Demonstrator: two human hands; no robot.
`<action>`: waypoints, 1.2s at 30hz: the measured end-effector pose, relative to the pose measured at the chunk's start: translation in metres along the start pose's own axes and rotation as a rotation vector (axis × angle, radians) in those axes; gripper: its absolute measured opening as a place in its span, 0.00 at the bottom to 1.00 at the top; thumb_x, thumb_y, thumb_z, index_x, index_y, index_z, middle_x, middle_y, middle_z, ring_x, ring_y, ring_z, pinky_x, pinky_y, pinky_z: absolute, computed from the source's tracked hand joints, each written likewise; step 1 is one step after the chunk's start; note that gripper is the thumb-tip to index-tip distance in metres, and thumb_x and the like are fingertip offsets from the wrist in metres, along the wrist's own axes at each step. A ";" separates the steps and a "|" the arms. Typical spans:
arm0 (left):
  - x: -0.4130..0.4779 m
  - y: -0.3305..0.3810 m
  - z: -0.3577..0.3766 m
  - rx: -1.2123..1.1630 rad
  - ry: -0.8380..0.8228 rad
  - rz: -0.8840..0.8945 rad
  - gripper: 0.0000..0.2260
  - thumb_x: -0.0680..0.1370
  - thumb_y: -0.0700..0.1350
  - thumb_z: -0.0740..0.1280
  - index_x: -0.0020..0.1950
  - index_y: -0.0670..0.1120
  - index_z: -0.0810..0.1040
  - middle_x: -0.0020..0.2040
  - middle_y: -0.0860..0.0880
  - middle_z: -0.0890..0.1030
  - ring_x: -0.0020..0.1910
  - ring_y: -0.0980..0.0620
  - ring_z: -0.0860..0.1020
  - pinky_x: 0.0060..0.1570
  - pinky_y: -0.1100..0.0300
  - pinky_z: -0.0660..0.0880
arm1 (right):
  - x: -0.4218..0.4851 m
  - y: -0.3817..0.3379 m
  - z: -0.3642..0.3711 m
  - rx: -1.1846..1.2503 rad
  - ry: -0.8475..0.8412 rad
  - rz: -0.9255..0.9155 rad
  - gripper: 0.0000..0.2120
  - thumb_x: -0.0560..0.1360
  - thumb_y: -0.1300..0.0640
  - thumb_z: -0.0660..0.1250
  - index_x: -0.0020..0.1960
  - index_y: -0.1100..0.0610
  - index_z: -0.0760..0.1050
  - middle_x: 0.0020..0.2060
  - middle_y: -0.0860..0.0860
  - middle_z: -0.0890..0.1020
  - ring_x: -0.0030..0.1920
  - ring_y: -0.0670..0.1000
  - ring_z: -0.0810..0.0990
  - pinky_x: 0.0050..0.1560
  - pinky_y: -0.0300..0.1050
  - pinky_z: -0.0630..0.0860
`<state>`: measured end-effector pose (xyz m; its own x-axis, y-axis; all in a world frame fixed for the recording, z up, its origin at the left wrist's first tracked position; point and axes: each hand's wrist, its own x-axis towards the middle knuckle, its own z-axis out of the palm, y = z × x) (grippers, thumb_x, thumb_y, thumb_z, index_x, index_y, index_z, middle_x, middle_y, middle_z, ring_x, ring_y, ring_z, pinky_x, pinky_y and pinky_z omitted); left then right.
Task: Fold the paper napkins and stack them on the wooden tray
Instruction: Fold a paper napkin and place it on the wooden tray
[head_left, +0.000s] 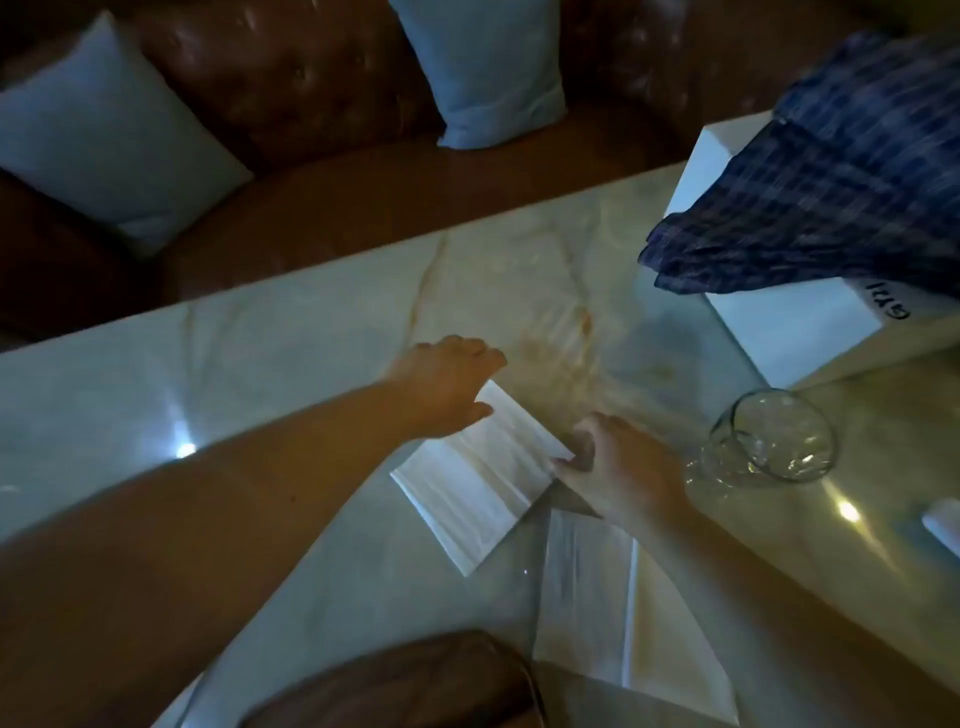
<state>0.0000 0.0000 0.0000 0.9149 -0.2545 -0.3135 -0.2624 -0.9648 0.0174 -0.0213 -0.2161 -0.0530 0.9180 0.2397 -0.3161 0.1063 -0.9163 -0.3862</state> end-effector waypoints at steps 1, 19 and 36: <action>0.009 0.000 0.001 0.035 -0.050 0.014 0.26 0.77 0.55 0.63 0.72 0.51 0.61 0.71 0.49 0.68 0.67 0.46 0.68 0.60 0.46 0.72 | 0.003 0.002 0.003 -0.022 0.023 -0.018 0.23 0.67 0.35 0.67 0.55 0.48 0.74 0.54 0.49 0.79 0.54 0.55 0.79 0.52 0.48 0.75; 0.024 -0.028 0.033 -0.361 0.116 -0.027 0.07 0.76 0.48 0.66 0.50 0.47 0.81 0.52 0.47 0.79 0.52 0.48 0.76 0.52 0.56 0.73 | 0.042 -0.012 -0.004 0.209 0.142 -0.238 0.04 0.73 0.54 0.69 0.42 0.54 0.77 0.36 0.49 0.82 0.37 0.51 0.79 0.39 0.45 0.75; -0.086 -0.033 0.066 -0.271 0.279 -0.066 0.04 0.71 0.43 0.68 0.43 0.46 0.81 0.41 0.46 0.81 0.41 0.43 0.79 0.38 0.51 0.78 | 0.008 -0.041 0.008 0.169 0.024 -0.533 0.05 0.68 0.63 0.69 0.41 0.53 0.77 0.40 0.48 0.79 0.35 0.45 0.72 0.38 0.45 0.73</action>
<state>-0.0902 0.0577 -0.0368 0.9850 -0.1641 -0.0531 -0.1443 -0.9527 0.2675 -0.0211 -0.1740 -0.0468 0.7628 0.6463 -0.0200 0.4968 -0.6056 -0.6216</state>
